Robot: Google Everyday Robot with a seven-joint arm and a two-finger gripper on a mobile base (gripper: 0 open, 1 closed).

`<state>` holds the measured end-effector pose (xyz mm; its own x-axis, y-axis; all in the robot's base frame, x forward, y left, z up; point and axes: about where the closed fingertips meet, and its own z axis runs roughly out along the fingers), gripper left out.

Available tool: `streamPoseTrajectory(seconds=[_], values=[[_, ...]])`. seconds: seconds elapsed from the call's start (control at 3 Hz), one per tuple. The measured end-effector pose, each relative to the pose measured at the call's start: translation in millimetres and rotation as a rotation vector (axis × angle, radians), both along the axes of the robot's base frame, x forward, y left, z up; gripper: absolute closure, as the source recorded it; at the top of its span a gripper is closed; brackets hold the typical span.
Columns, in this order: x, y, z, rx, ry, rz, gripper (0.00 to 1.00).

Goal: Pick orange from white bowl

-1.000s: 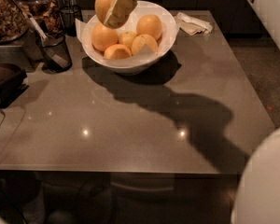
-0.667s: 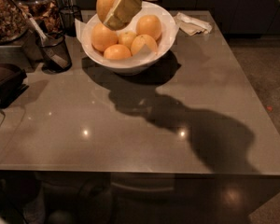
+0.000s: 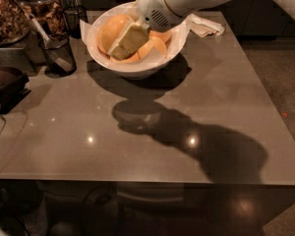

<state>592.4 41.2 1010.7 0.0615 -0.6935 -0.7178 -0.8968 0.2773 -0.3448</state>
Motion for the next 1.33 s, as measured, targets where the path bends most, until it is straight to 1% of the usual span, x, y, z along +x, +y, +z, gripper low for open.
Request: streamPoseTrajectory(seconds=[0.33, 0.67, 1.0, 1.33], values=[[-18.6, 4.6, 18.6, 0.025, -0.036, -0.032, 1.00], [-53.8, 11.1, 14.8, 0.066, -0.051, -0.095, 1.00], [-72.4, 8.8, 0.2, 0.108, -0.058, -0.153, 1.00], [-73.7, 7.8, -6.5, 0.113, -0.057, -0.165, 1.00]])
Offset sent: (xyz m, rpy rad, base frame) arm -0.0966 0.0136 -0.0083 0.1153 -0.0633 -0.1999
